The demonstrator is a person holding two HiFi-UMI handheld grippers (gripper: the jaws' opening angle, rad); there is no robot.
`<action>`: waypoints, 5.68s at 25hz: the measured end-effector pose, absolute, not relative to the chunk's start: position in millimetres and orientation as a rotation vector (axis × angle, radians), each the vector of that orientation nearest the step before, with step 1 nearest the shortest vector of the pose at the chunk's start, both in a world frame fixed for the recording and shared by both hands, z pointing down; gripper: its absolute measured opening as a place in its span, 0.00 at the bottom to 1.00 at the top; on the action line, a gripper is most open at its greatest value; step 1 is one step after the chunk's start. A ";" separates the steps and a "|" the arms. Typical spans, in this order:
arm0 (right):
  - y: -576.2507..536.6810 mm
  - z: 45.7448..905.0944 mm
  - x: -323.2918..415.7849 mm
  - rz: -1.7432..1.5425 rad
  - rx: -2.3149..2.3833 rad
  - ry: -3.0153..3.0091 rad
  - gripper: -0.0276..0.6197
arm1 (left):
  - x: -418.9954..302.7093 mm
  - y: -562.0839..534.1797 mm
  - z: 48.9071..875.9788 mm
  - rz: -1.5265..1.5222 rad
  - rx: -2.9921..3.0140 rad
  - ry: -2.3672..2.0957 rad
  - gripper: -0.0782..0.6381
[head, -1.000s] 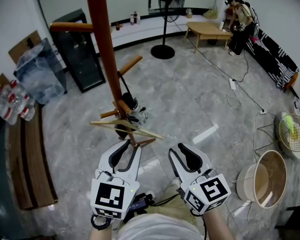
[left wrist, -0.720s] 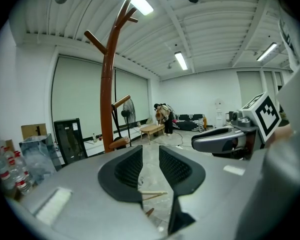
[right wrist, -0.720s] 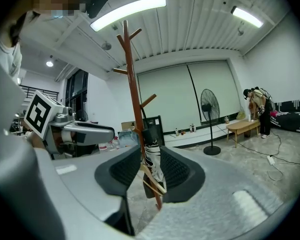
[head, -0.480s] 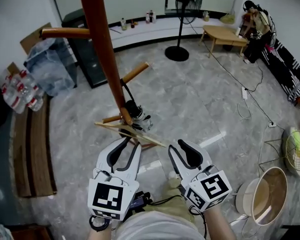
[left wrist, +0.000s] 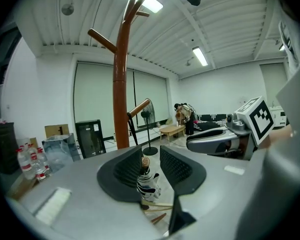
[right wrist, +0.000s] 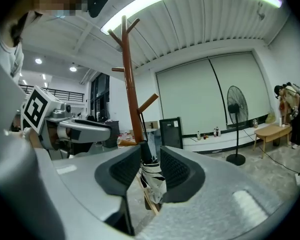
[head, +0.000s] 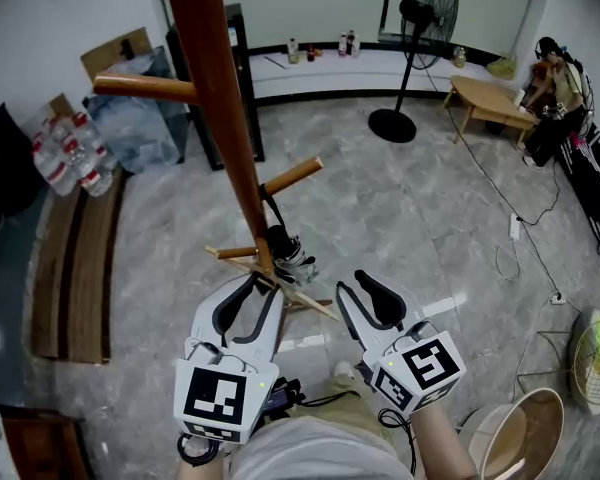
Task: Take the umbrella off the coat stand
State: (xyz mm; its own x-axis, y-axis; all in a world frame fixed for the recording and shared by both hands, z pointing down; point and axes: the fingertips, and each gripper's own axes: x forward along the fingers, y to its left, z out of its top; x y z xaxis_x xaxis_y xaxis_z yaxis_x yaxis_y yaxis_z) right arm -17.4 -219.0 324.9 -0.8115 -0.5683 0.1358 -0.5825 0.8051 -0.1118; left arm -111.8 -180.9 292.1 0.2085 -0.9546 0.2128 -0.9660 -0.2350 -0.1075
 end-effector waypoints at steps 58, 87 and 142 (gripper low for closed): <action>-283.8 286.3 -147.5 -0.133 -0.363 -3.013 0.18 | -124.9 -214.0 301.6 0.335 1.879 -2.316 0.28; -294.4 278.2 -138.9 0.059 -0.266 -3.053 0.05 | -132.3 -231.2 283.8 0.403 1.967 -2.313 0.27; -286.7 260.3 13.2 0.110 0.750 -3.003 0.05 | -7.3 -283.8 270.7 0.244 2.666 -1.592 0.13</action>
State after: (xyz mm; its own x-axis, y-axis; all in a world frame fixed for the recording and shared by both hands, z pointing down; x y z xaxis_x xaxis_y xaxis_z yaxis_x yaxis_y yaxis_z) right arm 13.2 -286.7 260.3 -0.8819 -0.4677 0.0601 -0.4708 0.8803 -0.0581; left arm -7.3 -283.8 270.7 0.4654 -0.8726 0.1479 -0.8768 -0.4774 -0.0572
